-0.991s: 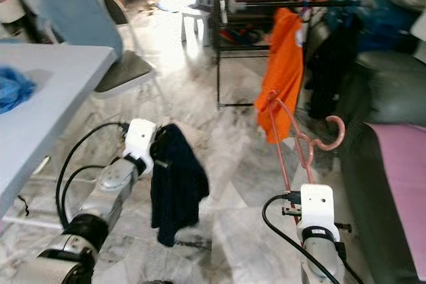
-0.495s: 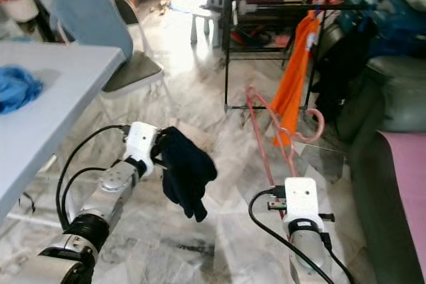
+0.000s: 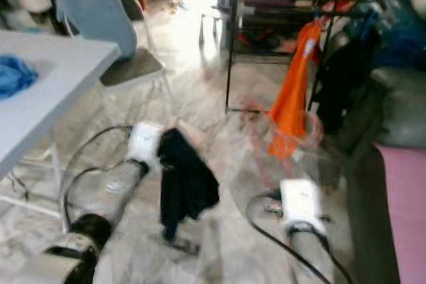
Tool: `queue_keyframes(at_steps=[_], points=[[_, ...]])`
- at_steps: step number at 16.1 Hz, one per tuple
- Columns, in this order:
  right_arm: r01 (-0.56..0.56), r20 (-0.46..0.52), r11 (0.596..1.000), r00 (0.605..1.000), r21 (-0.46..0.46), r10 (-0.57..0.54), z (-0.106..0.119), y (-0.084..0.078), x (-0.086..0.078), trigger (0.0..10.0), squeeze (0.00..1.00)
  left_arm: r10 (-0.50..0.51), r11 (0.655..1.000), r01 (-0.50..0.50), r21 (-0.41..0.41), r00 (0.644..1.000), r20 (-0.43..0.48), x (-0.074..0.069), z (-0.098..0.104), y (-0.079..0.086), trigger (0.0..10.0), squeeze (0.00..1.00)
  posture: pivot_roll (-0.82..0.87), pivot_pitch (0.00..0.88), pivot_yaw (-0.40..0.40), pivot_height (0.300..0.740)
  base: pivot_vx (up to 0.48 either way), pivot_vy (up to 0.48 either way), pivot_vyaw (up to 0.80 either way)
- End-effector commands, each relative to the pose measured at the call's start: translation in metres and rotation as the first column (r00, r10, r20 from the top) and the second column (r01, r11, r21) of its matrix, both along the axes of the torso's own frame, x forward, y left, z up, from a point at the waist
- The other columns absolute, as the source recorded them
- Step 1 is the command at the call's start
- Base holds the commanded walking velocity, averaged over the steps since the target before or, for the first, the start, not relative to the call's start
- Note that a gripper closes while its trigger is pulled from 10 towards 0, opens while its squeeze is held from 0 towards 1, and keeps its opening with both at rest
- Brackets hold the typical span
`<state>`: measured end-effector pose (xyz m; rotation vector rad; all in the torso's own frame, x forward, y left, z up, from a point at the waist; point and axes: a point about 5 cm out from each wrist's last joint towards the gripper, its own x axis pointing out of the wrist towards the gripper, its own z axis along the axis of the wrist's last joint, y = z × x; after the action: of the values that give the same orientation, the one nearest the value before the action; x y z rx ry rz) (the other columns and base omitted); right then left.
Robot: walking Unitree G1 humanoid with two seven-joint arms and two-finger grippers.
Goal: Hang hanger
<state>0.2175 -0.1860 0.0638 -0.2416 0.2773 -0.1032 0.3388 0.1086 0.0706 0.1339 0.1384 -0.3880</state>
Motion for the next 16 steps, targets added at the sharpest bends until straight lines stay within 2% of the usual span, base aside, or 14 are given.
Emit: queue_keyframes(at_steps=[1,4,7,12,14,16], points=[[0.007,0.012,1.000,1.000,-0.009,-0.007,0.004,-0.005,-0.001,10.0,0.00,-0.016,1.000,0.017,-0.016,0.999,0.038,0.003,0.009,-0.009,10.0,0.00,-0.07,0.000,0.019,0.740,0.000,-0.375,0.79],[-0.037,0.008,0.999,0.999,0.005,0.037,0.004,0.000,-0.001,10.0,0.00,0.016,0.999,-0.015,-0.035,0.999,0.032,0.004,0.008,-0.007,10.0,0.00,-0.07,0.000,0.014,0.740,0.000,0.000,0.74],[-0.092,0.007,0.996,0.996,-0.003,0.092,0.004,0.008,-0.001,10.0,0.00,0.067,0.997,-0.066,-0.045,0.998,0.011,0.006,0.006,-0.002,10.0,0.00,-0.07,0.000,0.009,0.740,0.000,0.000,0.00],[-0.133,0.009,0.991,0.991,-0.011,0.133,0.005,0.011,0.000,10.0,0.00,0.107,0.993,-0.107,-0.046,0.994,-0.003,0.008,0.007,0.002,10.0,0.00,-0.07,0.000,0.008,0.740,0.000,0.000,0.00],[-0.172,0.030,0.985,0.985,-0.002,0.172,0.011,0.012,0.004,10.0,0.00,0.097,0.994,-0.095,-0.048,0.995,0.026,0.011,0.013,0.002,10.0,0.00,-0.07,0.000,0.007,0.740,0.000,0.000,0.00],[-0.193,0.026,0.981,0.981,0.006,0.193,0.012,0.012,0.004,10.0,0.00,0.026,0.999,-0.025,-0.022,0.998,0.063,0.011,0.018,-0.002,10.0,0.00,-0.07,0.000,0.002,0.740,0.000,0.000,0.00]])
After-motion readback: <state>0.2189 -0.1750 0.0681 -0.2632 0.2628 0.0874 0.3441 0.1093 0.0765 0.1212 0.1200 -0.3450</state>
